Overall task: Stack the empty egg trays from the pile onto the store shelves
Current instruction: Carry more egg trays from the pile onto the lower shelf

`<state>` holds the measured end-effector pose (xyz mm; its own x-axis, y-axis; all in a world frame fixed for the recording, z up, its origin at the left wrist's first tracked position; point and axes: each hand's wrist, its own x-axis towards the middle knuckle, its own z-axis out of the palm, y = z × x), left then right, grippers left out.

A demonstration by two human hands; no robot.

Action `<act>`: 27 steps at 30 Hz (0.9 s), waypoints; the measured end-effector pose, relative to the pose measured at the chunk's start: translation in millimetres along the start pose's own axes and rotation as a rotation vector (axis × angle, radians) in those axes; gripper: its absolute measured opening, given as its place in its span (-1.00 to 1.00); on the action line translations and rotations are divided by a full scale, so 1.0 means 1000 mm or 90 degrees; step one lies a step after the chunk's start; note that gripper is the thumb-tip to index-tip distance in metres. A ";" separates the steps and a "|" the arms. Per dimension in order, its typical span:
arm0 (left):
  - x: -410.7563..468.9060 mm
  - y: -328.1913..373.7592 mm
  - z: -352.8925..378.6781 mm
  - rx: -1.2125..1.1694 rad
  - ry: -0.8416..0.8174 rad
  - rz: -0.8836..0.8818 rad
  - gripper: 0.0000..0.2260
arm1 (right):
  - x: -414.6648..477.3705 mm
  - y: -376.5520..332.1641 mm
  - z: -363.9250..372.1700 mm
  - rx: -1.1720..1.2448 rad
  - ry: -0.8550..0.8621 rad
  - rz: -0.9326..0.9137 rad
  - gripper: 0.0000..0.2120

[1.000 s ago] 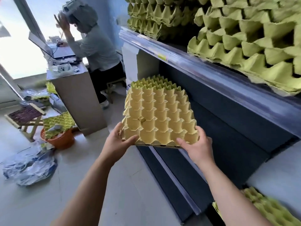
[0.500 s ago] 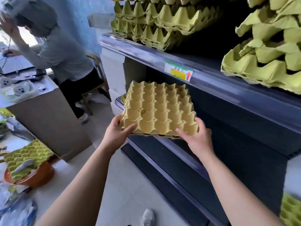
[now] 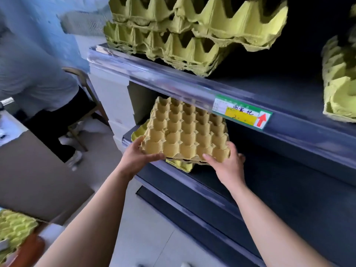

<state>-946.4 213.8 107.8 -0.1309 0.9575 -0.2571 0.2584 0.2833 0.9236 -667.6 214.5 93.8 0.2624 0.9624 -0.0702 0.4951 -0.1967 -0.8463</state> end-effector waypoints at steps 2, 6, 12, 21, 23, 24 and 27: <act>0.023 0.000 -0.007 0.010 -0.016 -0.004 0.02 | 0.005 -0.005 0.015 -0.005 0.032 0.023 -0.18; 0.069 -0.005 -0.025 0.048 -0.083 0.002 -0.05 | 0.009 -0.011 0.046 -0.030 0.080 0.071 -0.15; 0.120 -0.018 -0.048 0.095 -0.169 0.008 -0.23 | 0.007 -0.019 0.094 -0.063 0.106 0.134 -0.14; 0.150 -0.027 -0.056 0.254 -0.197 0.059 -0.26 | 0.007 -0.027 0.114 -0.118 0.072 0.173 -0.04; 0.146 -0.025 -0.055 0.297 -0.178 0.092 -0.29 | 0.005 -0.032 0.112 -0.141 0.082 0.166 -0.06; 0.144 -0.024 -0.053 0.327 -0.159 0.115 -0.29 | 0.003 -0.034 0.111 -0.156 0.092 0.153 -0.08; 0.130 -0.018 -0.047 0.432 -0.084 0.217 -0.34 | -0.007 -0.041 0.101 -0.195 0.130 0.101 -0.18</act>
<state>-1013.1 330.7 71.3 0.1651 0.9844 -0.0611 0.7997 -0.0974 0.5925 -773.3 234.2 75.4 0.4993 0.8647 -0.0553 0.6512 -0.4165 -0.6344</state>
